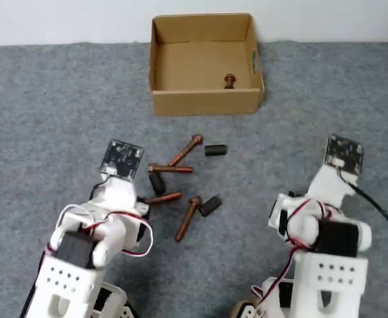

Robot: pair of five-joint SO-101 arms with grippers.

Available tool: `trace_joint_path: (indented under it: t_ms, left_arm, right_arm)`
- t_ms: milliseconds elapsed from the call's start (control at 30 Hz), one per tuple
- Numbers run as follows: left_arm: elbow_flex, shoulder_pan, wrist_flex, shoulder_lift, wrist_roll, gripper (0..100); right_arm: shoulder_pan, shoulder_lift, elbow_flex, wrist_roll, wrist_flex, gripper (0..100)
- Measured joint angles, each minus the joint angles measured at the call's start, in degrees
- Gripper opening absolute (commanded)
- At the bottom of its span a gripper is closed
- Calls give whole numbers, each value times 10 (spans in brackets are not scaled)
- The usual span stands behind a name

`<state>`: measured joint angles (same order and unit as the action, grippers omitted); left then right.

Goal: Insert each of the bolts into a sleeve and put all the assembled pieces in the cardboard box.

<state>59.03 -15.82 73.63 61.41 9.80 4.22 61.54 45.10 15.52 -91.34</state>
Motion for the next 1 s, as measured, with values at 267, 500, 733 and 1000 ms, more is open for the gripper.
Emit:
trace_joint_path:
  t_ms: [267,500,733,1000]
  left_arm:
    - [-142,-50,0,-225,9,6]
    - [-216,-90,-16,-414,62,8]
    - [-265,-96,-67,-577,64,9]
    - [-360,-98,-68,-724,64,94]
  right_arm:
    - [25,151,113,-26,19,10]
    - [27,311,179,-60,44,10]
    - [27,345,186,-62,47,10]
    - [27,345,192,-62,52,10]
